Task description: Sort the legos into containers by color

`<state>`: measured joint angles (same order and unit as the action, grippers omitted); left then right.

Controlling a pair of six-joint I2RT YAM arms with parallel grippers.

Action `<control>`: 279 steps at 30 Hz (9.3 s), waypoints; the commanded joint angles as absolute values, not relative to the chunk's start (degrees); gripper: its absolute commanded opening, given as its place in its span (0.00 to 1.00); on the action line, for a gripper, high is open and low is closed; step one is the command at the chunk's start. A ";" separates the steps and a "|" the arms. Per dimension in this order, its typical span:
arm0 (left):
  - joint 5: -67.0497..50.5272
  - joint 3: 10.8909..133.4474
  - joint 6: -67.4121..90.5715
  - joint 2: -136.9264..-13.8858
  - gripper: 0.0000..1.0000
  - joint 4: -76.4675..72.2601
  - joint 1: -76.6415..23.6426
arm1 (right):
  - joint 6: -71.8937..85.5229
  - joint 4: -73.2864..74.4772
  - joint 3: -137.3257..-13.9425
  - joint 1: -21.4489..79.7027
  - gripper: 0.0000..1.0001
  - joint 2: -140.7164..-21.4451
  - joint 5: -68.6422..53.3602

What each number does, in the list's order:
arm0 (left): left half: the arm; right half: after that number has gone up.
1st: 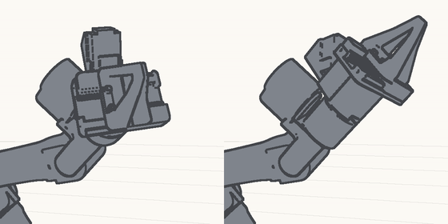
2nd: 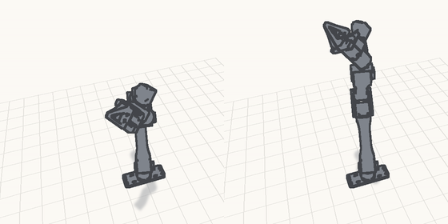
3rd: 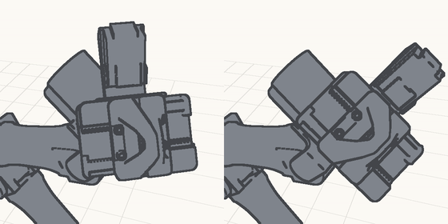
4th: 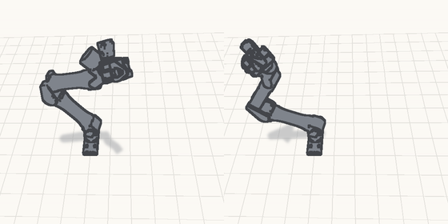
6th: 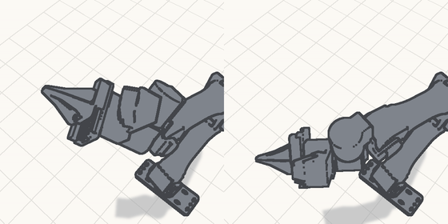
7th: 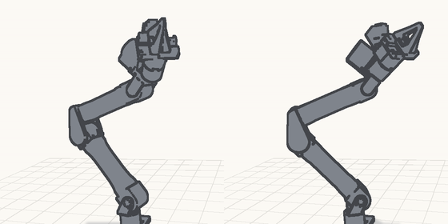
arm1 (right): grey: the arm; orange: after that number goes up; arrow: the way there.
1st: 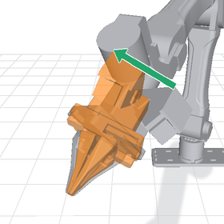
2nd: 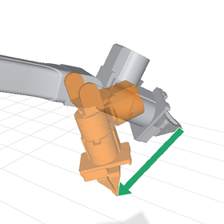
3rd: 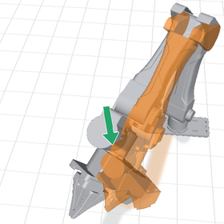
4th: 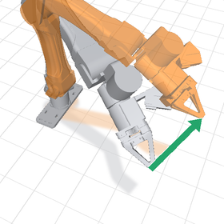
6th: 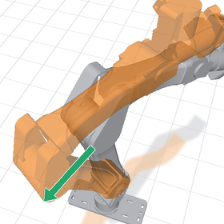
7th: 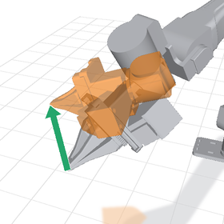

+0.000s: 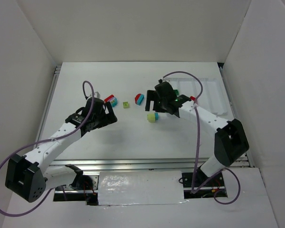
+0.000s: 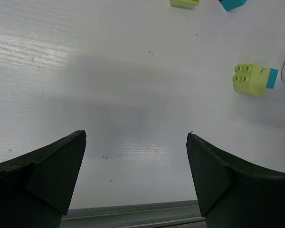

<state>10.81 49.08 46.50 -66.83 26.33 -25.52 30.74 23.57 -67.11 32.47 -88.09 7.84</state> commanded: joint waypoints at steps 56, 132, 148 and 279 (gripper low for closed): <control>-22.58 37.53 65.13 -60.90 0.77 -6.32 -38.58 | 9.23 9.50 -58.28 61.44 0.00 -72.08 8.88; -41.84 42.54 48.52 -55.46 1.00 -24.44 -33.93 | 36.57 -24.53 -41.48 39.38 0.00 -61.96 -55.64; -42.97 39.55 46.32 -51.77 0.89 -25.31 -33.93 | 38.41 -27.42 -41.22 37.71 0.00 -58.80 -50.80; -4.57 148.96 29.79 -168.39 0.62 -36.65 -53.09 | 45.44 54.31 -65.30 30.67 0.00 -10.37 -3.07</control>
